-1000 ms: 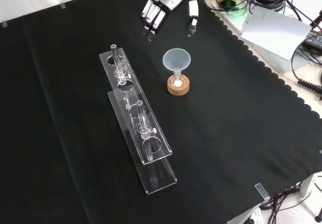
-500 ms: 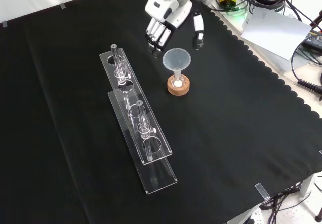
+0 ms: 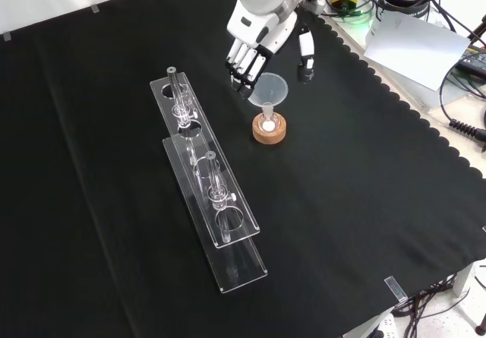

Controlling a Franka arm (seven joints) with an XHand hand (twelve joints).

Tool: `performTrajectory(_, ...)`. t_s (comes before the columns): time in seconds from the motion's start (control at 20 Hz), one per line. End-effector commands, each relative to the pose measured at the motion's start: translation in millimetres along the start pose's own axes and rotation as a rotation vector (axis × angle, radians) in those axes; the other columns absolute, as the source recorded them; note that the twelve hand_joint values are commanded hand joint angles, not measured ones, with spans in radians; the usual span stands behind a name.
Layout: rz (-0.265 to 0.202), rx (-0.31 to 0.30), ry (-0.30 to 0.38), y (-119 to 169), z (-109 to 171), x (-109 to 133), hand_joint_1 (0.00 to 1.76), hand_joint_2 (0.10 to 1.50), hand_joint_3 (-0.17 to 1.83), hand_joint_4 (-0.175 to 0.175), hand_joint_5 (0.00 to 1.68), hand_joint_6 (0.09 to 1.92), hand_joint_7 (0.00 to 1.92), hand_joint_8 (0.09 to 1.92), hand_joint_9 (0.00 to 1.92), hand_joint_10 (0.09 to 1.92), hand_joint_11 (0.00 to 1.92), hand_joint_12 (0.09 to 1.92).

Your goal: Remove the funnel from the round-bottom flask.

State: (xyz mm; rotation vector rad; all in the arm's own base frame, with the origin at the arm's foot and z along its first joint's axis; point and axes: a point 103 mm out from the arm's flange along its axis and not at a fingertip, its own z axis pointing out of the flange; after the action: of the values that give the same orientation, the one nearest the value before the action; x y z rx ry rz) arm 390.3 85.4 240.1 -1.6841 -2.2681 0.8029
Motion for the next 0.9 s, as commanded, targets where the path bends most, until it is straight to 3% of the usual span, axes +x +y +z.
performTrajectory(0.05,0.021,0.041,-0.100,10.4,8.1,-0.4,0.56,0.71,0.28,-0.065,0.16,0.09,0.00,0.51,0.22,0.76,0.27,1.44)
performTrajectory(0.25,0.022,0.087,-0.090,15.0,11.0,0.2,0.56,0.71,0.27,-0.064,0.15,0.09,0.00,0.49,0.21,0.76,0.27,1.44)
performTrajectory(0.5,0.029,0.091,-0.103,18.3,16.7,-1.4,0.56,0.71,0.27,-0.062,0.13,0.09,0.00,0.41,0.19,0.77,0.27,1.44)
performTrajectory(0.75,0.035,0.103,-0.133,21.0,21.1,-2.9,0.56,0.71,0.26,-0.062,0.13,0.09,0.00,0.40,0.18,0.77,0.27,1.44)
performTrajectory(0.9,0.035,0.118,-0.195,23.3,24.7,-0.8,0.57,0.71,0.26,-0.062,0.13,0.09,0.00,0.39,0.18,0.77,0.27,1.44)
